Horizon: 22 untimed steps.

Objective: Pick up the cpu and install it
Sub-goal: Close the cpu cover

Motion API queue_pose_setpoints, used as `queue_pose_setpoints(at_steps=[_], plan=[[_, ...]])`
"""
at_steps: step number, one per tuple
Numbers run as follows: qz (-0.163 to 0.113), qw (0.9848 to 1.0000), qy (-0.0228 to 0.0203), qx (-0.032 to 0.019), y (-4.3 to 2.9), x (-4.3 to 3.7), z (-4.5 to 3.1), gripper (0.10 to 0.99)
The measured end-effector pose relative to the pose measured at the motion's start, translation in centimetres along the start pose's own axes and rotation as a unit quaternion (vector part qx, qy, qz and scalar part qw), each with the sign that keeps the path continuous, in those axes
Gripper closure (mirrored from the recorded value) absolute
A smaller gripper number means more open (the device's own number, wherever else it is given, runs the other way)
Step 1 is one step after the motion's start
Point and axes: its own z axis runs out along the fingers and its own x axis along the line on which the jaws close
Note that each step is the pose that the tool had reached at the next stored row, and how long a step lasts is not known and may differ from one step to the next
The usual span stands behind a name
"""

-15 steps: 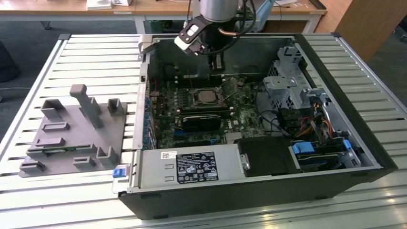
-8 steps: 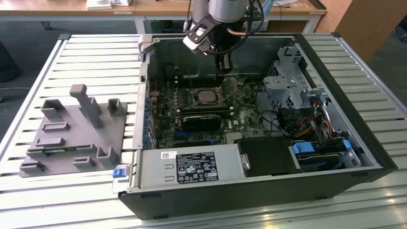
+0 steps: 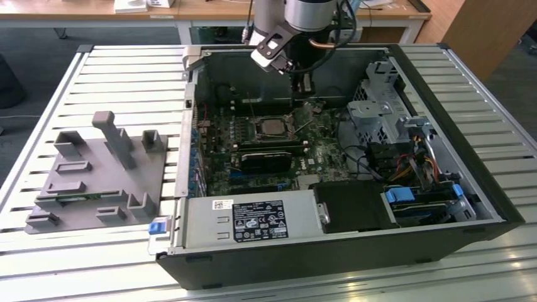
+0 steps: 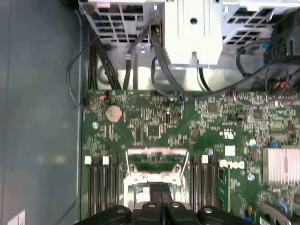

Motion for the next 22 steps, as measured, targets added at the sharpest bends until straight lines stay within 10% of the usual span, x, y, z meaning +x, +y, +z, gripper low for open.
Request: queue_pose_setpoints(at_steps=[22], plan=[[-0.014,0.9999,0.0004,-0.0001,3.46,0.46,0.57,0.98]])
